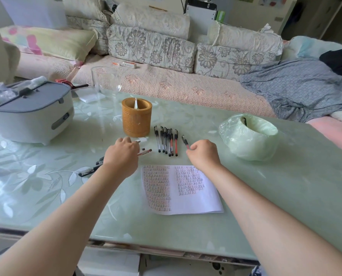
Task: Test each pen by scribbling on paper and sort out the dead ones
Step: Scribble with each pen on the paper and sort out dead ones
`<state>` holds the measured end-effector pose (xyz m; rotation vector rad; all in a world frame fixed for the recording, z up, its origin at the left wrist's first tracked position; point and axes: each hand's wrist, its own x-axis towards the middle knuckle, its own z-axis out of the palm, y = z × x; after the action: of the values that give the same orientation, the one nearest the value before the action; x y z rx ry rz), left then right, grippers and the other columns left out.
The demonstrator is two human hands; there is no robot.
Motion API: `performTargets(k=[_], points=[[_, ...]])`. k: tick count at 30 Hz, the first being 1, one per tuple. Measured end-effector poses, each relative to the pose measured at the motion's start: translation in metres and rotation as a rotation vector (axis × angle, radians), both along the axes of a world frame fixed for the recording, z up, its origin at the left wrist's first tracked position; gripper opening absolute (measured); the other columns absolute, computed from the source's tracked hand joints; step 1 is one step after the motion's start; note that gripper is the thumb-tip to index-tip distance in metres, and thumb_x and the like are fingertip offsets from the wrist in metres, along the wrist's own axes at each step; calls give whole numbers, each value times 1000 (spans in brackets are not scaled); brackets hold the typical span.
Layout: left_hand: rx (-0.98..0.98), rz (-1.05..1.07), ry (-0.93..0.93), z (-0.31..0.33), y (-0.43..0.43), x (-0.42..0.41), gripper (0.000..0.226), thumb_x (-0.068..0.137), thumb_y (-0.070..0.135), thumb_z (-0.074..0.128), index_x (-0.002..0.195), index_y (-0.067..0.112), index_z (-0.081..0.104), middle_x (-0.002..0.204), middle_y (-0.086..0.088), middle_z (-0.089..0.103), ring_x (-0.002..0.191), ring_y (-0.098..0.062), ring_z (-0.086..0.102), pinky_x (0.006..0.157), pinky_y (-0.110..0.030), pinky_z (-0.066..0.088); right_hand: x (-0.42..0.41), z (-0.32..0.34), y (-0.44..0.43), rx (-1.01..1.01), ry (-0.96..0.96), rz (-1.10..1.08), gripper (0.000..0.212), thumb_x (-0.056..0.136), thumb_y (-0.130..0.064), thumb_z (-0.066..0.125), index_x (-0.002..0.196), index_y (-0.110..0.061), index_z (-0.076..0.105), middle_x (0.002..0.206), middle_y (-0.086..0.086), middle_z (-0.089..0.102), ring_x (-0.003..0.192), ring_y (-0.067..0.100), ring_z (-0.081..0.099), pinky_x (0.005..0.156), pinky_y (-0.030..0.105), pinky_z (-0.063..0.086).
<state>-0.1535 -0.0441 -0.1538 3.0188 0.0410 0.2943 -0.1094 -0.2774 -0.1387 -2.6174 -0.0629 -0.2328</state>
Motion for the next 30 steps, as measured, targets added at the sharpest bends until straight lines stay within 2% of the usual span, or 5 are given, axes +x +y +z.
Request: performTargets(k=[6,10,14,22,30], points=[[56,-15,-12,-2,9,-1,24,91,14,51,108,22,66,104,-2,60,99,-23,56,68,-32,45,23,-9,15,-49,6,19,33,72,-7,56,50,-15,34,48,4,20,53,24,22,50,32,20],[15,-17,-9,-3,9,-1,27,89,4,52,104,19,68,99,-4,60,93,-25,57,64,-34,47,29,-18,16,-47,55,34,35,86,-30,62,63,-5,67,60,15,65,63,33,61,59,32,53],[39,-34,-29,-3,4,-2,31,88,0,49,103,19,67,99,-3,64,94,-24,59,60,-31,40,26,-15,15,-93,64,69,43,94,-33,54,64,-3,61,57,12,59,67,34,61,59,32,49],[-88,-194,-160,6,-1,-4,26,94,6,52,106,20,70,96,-2,62,82,-24,57,71,-39,52,-7,14,26,-170,-49,356,32,95,-32,53,126,-28,61,122,-4,55,102,19,59,87,34,49],[-282,-458,-229,20,-25,-18,18,94,15,60,109,18,70,97,2,62,93,-17,53,84,-31,48,-39,25,22,-178,-54,497,24,97,-27,53,115,-28,69,105,-4,61,96,21,59,81,38,50]])
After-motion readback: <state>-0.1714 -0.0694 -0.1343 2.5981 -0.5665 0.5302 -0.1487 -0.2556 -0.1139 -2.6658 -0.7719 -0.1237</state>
